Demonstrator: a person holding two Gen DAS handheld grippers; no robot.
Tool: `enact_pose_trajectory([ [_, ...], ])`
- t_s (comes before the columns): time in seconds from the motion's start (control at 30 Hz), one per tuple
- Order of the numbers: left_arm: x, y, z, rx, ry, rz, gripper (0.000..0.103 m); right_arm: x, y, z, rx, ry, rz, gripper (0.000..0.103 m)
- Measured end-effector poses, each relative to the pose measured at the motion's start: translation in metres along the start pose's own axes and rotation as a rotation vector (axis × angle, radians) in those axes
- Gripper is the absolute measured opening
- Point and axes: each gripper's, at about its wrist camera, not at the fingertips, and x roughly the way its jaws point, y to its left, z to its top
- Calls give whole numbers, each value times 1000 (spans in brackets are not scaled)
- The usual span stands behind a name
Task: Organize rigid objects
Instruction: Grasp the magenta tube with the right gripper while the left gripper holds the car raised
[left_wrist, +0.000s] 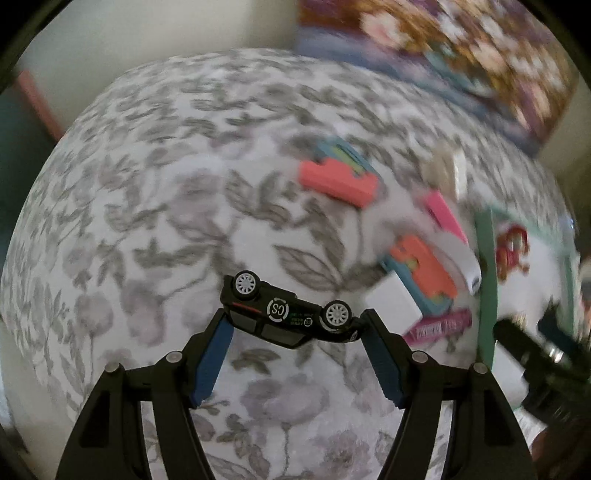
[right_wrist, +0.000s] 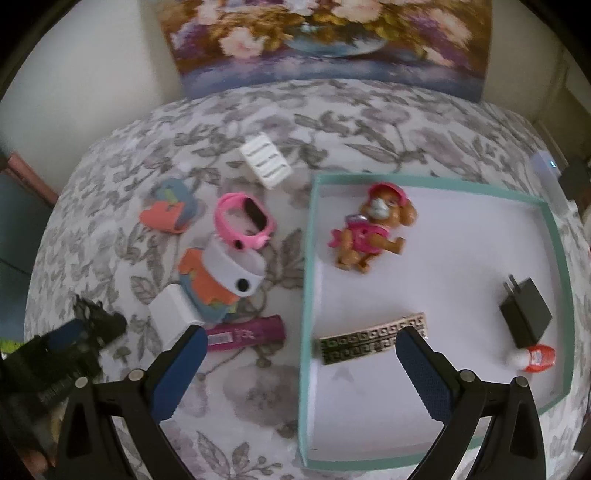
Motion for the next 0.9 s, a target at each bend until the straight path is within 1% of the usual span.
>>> enact_pose_trajectory([
  [0.1,-16,24,4,-89,-54,-3,72,-2,10,-1,-38,-17,29,103],
  [0.2,-27,42,5,-148,-95,-9,72,1,21,-3,-80,-17,64,103],
  [0.3,-36,55,6,-198,-129,-19,72,6,32,-7,-126,-13,76,99],
  [0.37,-37,61,7,-218,-137,-24,72,8,38,-8,-155,-16,79,96],
  [0.43,-38,67,10,-233,-140,-32,72,10,44,-11,-178,-14,82,90],
  [0.5,-37,70,11,-242,-140,-38,72,17,51,-13,-208,3,81,87],
  [0.63,-35,72,9,-254,-130,-46,72,29,57,-19,-251,33,45,83],
  [0.83,-35,73,9,-258,-128,-50,72,42,59,-22,-270,59,18,82],
  [0.9,-34,73,9,-260,-126,-52,72,45,62,-22,-294,56,0,82],
])
